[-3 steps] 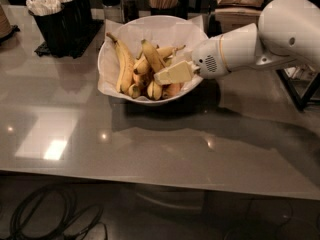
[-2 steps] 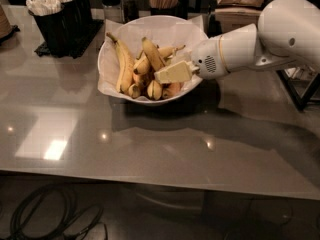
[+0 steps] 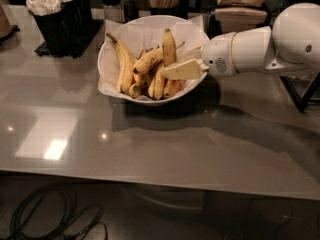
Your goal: Pick banana from white bowl
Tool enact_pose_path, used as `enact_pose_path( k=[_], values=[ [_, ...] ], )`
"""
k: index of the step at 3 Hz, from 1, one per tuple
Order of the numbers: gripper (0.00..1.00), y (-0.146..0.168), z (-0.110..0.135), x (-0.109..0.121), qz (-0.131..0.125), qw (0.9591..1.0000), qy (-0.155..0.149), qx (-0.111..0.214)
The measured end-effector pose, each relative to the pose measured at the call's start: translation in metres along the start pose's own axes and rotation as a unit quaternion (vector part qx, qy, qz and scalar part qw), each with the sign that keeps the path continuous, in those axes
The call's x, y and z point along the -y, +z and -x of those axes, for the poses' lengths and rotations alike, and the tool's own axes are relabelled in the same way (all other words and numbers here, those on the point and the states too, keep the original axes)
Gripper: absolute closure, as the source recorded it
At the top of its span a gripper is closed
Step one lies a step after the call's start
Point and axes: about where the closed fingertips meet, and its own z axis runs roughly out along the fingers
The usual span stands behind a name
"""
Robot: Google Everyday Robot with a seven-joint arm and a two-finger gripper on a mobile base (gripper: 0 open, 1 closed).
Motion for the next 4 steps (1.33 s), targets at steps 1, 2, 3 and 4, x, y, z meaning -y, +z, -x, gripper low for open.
enact_pose_path(
  k=[1, 2, 3, 4],
  values=[
    [1.0, -0.009, 0.001, 0.011, 0.011, 0.9994, 0.001, 0.033],
    [1.0, -0.026, 0.004, 0.014, 0.029, 0.9976, 0.017, 0.06],
    [1.0, -0.04, 0.018, 0.01, 0.066, 0.9923, 0.03, 0.1],
    [1.0, -0.058, 0.05, -0.002, 0.107, 0.9856, 0.015, 0.13]
  ],
)
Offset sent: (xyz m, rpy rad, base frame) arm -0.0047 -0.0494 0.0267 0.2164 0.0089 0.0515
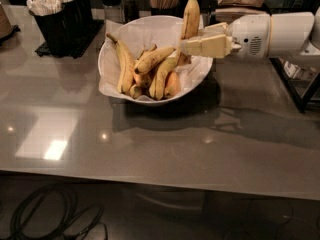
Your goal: Pick banana from white bowl
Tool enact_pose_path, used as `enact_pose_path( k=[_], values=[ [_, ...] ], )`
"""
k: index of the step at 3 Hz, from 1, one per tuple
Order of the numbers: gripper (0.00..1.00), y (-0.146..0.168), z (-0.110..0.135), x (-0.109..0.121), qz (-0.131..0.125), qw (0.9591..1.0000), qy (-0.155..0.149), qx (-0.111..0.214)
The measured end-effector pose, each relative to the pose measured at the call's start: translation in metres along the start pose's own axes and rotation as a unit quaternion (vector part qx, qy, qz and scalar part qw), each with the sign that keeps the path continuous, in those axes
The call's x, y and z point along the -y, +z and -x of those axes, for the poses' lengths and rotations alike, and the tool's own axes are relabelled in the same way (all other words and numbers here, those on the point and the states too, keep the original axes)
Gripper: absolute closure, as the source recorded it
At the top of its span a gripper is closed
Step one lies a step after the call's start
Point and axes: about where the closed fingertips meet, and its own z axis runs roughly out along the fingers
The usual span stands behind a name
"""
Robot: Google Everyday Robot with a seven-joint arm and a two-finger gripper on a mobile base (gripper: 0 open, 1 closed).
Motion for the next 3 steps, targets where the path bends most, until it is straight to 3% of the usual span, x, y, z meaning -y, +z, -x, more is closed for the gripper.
enact_pose_path(
  k=[1, 2, 3],
  values=[
    [1.0, -0.013, 0.02, -0.013, 0.041, 0.9987, 0.018, 0.025],
    [1.0, -0.039, 0.011, -0.022, 0.049, 0.9949, 0.079, 0.04],
    [1.0, -0.07, -0.015, -0.038, 0.047, 0.9849, 0.157, 0.054]
  ],
)
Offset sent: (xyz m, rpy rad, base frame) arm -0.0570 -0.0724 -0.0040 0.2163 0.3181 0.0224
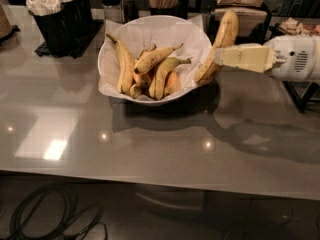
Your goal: Pick banana from white bowl
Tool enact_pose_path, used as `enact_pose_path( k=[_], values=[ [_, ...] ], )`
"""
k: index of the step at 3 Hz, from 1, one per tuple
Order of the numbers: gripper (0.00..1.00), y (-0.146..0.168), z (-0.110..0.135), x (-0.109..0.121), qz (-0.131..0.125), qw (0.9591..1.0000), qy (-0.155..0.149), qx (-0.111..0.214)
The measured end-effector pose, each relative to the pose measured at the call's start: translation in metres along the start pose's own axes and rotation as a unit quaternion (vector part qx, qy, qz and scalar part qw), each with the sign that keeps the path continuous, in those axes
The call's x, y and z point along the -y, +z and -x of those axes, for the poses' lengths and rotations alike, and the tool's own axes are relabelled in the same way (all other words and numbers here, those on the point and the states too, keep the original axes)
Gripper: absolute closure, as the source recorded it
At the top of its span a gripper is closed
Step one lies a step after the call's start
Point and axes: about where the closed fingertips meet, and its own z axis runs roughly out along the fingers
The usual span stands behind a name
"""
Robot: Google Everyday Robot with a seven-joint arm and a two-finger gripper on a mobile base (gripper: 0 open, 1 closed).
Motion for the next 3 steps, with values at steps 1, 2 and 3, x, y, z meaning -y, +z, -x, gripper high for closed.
enact_pose_path(
  k=[1, 2, 3],
  values=[
    [1.0, -0.022, -0.023, -0.016, -0.001, 0.9982, 0.058, 0.013],
    [1.0, -0.022, -0.023, -0.016, -0.001, 0.9982, 0.058, 0.013],
    [1.0, -0.007, -0.02, -0.021, 0.021, 0.998, 0.06, 0.002]
  ],
)
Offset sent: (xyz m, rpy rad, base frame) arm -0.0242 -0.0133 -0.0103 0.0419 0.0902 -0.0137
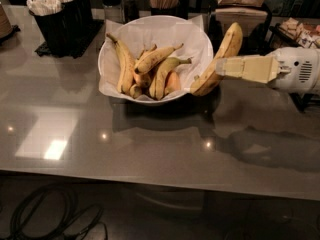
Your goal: Pick banana from white bowl
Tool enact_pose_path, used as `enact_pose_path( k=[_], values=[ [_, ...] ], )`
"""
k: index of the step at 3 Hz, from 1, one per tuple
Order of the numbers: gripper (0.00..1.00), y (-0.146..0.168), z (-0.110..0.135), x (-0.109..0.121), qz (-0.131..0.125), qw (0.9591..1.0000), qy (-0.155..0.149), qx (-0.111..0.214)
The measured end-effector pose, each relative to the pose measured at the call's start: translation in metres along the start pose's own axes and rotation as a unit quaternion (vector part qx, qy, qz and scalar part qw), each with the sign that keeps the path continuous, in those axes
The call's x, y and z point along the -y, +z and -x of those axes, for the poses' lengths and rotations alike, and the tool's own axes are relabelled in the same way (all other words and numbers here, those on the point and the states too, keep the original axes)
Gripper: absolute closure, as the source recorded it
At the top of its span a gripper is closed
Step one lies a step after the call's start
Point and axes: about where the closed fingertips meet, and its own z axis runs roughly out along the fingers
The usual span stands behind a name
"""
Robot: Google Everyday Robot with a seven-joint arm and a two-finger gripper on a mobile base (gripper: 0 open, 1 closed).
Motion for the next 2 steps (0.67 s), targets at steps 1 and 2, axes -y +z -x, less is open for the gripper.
enact_pose_path(
  k=[1, 2],
  values=[
    [1.0, 0.019, 0.005, -0.033, 0.028, 0.9994, -0.01, -0.02],
    [1.0, 0.018, 0.006, -0.067, 0.018, 0.9996, -0.018, -0.009]
  ],
)
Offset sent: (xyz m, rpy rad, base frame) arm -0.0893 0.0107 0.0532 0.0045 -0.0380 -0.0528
